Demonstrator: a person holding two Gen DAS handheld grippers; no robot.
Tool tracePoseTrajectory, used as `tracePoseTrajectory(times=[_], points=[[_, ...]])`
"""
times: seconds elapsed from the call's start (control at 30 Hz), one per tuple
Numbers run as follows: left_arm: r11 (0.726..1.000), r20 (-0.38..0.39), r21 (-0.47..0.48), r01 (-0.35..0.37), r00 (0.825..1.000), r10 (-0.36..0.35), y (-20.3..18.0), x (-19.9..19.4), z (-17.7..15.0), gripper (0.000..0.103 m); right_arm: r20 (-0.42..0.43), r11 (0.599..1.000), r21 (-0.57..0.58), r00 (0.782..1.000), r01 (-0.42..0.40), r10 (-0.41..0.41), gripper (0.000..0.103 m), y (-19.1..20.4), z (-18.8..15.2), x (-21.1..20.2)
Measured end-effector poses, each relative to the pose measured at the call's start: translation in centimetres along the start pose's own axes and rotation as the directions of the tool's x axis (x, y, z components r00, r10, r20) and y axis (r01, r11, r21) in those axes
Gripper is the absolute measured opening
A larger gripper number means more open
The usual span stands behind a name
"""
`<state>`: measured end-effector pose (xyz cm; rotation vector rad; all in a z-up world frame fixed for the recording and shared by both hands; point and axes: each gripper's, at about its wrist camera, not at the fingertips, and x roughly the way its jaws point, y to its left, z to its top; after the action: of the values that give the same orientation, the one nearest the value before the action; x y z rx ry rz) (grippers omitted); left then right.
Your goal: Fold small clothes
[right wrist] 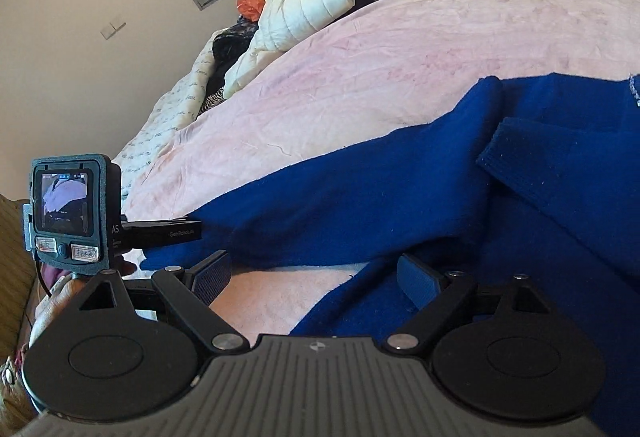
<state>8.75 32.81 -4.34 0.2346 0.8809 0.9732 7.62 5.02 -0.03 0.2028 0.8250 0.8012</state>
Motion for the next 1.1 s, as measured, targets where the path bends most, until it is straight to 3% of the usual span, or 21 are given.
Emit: tracePoseTrajectory(times=[0.07, 0.17, 0.27, 0.37, 0.57, 0.7, 1.0, 1.1], points=[[0.999, -0.033, -0.043, -0.029, 0.999, 0.027, 2.2, 1.0, 0.0, 0.091, 0.014, 0.998, -0.055, 1.000, 0.006, -0.005, 0.090, 1.3, 0.3, 0.2], [0.998, -0.068, -0.067, -0.017, 0.998, 0.012, 4.4, 1.7, -0.6, 0.091, 0.007, 0.987, -0.162, 1.000, -0.012, 0.013, 0.090, 3.8, 0.3, 1.2], [0.985, -0.087, -0.132, 0.109, 0.989, -0.121, 6.4, 0.5, -1.9, 0.091, -0.015, 0.953, -0.304, 1.000, 0.006, -0.011, 0.088, 6.9, 0.0, 2.9], [0.950, -0.078, -0.188, 0.249, 0.961, -0.267, 7.7, -1.4, -3.1, 0.091, -0.013, 0.895, -0.445, 0.999, 0.032, -0.042, 0.085, 9.9, -0.7, 4.7], [0.899, -0.041, -0.220, 0.379, 0.917, -0.397, 7.7, -4.0, -3.9, 0.091, 0.043, 0.756, -0.645, 0.993, 0.109, -0.106, 0.084, 14.1, -2.3, 6.2], [0.895, -0.031, -0.205, 0.396, 0.911, -0.411, 7.1, -4.9, -4.3, 0.091, 0.093, 0.689, -0.708, 0.987, 0.157, -0.129, 0.087, 15.6, -3.4, 5.3], [0.911, -0.023, -0.224, 0.346, 0.933, -0.360, 8.8, -4.6, -4.6, 0.091, 0.127, 0.631, -0.747, 0.977, 0.207, -0.169, 0.085, 16.4, -4.3, 6.5], [0.907, -0.032, -0.256, 0.334, 0.935, -0.353, 9.9, -4.0, -4.7, 0.091, 0.147, 0.562, -0.798, 0.975, 0.217, -0.168, 0.078, 17.3, -5.1, 7.4]])
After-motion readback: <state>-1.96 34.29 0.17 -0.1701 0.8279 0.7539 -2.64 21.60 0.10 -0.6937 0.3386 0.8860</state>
